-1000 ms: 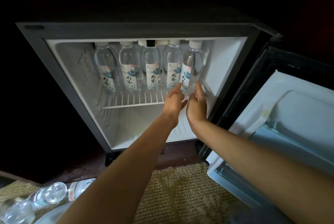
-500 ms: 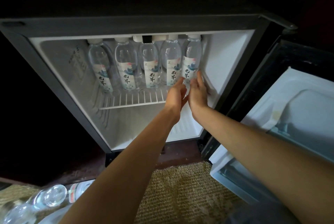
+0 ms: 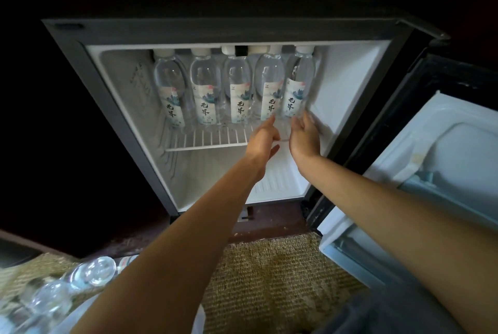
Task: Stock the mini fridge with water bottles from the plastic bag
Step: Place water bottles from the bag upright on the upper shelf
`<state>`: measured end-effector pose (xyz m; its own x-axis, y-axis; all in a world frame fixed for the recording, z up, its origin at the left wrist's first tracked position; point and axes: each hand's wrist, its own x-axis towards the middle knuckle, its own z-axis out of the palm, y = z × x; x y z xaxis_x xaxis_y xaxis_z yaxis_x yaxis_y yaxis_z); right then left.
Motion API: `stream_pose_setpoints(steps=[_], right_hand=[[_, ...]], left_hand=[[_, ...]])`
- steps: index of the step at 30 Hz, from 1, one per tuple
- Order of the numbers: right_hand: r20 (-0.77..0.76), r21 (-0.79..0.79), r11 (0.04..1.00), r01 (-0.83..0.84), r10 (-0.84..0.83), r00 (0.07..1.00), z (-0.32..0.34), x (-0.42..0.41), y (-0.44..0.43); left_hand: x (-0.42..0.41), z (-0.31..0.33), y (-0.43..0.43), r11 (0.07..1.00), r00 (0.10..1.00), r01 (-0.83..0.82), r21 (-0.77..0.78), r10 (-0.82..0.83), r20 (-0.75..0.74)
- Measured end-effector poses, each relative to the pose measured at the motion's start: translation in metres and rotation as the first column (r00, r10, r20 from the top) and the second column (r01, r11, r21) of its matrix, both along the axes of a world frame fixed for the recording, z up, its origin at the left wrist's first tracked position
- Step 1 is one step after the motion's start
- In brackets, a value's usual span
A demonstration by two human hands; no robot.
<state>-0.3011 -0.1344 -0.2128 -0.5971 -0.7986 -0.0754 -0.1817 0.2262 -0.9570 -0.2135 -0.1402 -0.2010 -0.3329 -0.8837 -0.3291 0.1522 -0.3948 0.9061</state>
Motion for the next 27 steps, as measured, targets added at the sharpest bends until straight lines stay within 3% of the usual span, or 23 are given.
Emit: stream_pose_setpoints(steps=[8, 11, 17, 20, 22, 25, 27], right_hand=[[-0.167, 0.097, 0.983, -0.155, 0.169, 0.971, 0.009, 0.035, 0.031], [-0.084, 0.129, 0.952, -0.276, 0.288, 0.954, 0.012, 0.058, 0.039], [0.011, 0.313, 0.736, -0.600, 0.629, 0.778, 0.032, 0.114, 0.080], [0.020, 0.381, 0.629, -0.677, 0.727, 0.687, 0.039, 0.148, 0.098], [0.052, 0.380, 0.616, -0.690, 0.731, 0.681, 0.030, 0.173, 0.112], [0.167, 0.401, 0.582, -0.707, 0.713, 0.681, -0.015, 0.208, 0.138], [0.216, 0.472, 0.484, -0.737, 0.747, 0.629, -0.052, 0.225, 0.156]], left_hand=[[0.088, 0.003, 0.026, 0.997, 0.968, 0.029, -0.075, -0.009, 0.251], [0.140, -0.014, 0.046, 0.997, 0.901, 0.076, -0.021, -0.060, 0.430], [0.243, -0.032, 0.092, 0.975, 0.640, 0.220, -0.025, -0.126, 0.758], [0.279, -0.034, 0.118, 0.957, 0.575, 0.287, -0.041, -0.138, 0.807], [0.298, -0.041, 0.134, 0.945, 0.526, 0.327, 0.006, -0.187, 0.830], [0.318, -0.056, 0.148, 0.897, 0.436, 0.424, 0.126, -0.324, 0.840], [0.326, -0.066, 0.151, 0.874, 0.413, 0.438, 0.209, -0.402, 0.817]])
